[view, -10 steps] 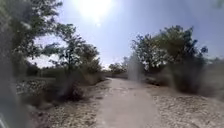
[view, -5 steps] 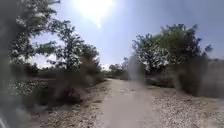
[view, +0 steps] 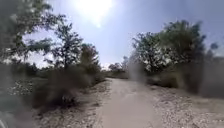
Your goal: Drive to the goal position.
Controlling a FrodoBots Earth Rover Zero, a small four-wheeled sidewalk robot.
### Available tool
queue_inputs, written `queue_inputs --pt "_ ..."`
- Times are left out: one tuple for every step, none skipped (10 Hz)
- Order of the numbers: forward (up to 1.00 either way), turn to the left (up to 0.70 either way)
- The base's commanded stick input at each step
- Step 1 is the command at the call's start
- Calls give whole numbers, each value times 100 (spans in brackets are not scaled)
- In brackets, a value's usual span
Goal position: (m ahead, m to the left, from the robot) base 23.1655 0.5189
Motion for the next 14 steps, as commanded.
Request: queue_inputs --pt "69 1" --pt "69 1" --pt "69 1" --pt "69 1" --pt "69 1" --pt "69 1" --pt "69 1" --pt "69 1" --pt "69 1" --pt "69 -1" --pt "69 -13" --pt "69 0" --pt "69 1" --pt "69 1"
